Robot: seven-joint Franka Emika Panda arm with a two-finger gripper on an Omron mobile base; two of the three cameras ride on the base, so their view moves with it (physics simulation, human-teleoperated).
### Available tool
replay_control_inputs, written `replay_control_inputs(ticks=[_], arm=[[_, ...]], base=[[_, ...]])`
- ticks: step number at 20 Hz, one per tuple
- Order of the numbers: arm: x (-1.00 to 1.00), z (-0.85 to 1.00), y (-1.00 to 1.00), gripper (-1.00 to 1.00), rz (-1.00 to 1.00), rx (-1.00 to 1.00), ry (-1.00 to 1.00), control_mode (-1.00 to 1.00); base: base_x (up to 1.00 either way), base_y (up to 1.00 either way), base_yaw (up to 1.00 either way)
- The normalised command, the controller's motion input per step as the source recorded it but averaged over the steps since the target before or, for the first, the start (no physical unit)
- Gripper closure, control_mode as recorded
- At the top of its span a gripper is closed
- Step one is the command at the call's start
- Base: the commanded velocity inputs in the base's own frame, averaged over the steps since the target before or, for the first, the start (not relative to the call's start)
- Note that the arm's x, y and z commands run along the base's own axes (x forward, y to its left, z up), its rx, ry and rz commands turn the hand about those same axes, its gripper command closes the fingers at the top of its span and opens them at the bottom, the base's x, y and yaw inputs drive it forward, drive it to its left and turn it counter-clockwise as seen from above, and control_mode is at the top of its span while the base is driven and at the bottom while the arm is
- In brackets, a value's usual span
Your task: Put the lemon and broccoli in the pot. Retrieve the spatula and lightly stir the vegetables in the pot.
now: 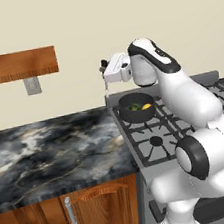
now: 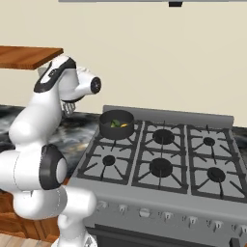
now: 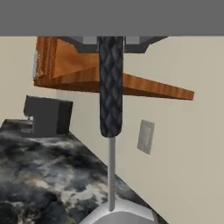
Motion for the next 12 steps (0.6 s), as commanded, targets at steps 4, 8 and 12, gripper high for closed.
replay_control_inputs(ticks=[4, 8, 12], arm=[[0.18, 0.13, -0.65, 1.0, -0.23, 0.0, 0.25, -1.0], [0.08, -0.03, -0.65, 1.0, -0.14, 0.0, 0.07, -1.0], [0.16, -0.01, -0.63, 1.0, -0.07, 0.0, 0.0, -1.0]], base=[[0.0, 0.0, 0.0], [0.0, 0.0, 0.0], [0.0, 0.0, 0.0]])
